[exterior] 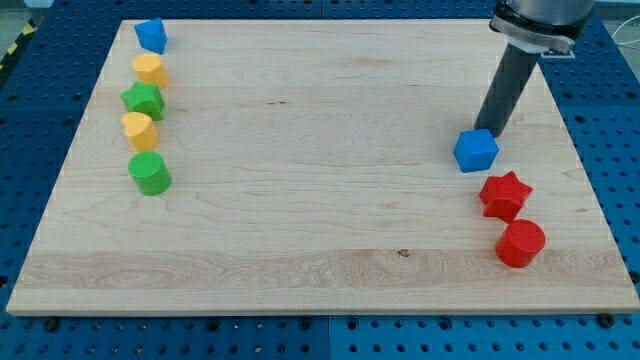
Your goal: Point at green circle
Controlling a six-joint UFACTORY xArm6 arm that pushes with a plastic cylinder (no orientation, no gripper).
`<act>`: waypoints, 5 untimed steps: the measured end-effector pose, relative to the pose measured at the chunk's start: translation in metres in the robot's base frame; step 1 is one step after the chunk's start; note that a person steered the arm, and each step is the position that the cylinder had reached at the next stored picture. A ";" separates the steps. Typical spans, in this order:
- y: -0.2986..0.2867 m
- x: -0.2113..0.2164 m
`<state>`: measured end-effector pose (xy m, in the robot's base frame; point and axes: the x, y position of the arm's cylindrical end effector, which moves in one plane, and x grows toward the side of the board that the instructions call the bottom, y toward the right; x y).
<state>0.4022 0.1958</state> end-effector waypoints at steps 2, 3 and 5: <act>-0.102 -0.008; -0.146 -0.005; -0.213 0.018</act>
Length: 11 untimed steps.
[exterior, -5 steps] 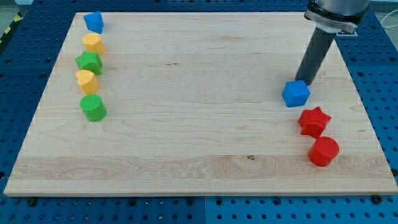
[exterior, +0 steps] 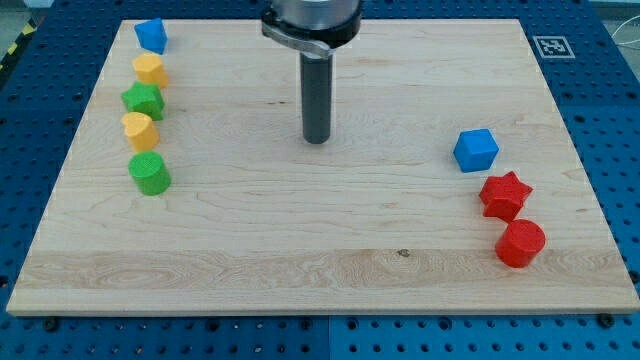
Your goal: Point at green circle
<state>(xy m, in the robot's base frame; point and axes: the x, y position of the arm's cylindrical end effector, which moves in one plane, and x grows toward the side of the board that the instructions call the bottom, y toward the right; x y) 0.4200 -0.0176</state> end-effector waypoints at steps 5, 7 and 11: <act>-0.071 0.038; -0.145 0.105; -0.154 0.061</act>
